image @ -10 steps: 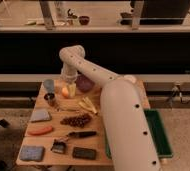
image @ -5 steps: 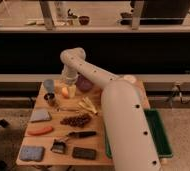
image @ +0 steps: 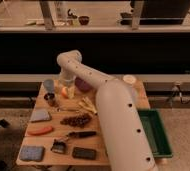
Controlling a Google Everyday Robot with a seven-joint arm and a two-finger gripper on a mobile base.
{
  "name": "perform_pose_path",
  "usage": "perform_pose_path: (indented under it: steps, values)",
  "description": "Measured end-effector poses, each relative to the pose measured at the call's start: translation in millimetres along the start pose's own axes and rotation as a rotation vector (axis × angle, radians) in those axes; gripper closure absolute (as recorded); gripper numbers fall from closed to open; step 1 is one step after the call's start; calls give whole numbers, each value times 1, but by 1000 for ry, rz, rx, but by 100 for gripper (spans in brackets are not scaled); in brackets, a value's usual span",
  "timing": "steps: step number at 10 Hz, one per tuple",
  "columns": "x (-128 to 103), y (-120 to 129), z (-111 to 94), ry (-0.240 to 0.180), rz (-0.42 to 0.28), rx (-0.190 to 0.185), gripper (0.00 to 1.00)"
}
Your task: Place apple in purple bowl
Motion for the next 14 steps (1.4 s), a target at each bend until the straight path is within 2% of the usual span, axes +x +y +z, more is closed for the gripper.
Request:
perform_pose_path:
  steps: [4, 6, 8, 10, 14]
  values:
    - [5, -5, 10, 44, -33, 17, 20]
    - [11, -11, 12, 33, -21, 41, 20]
    - [31, -14, 13, -8, 48, 93, 20]
    - [40, -16, 17, -16, 77, 131, 20]
    - [36, -23, 33, 0, 67, 133, 20]
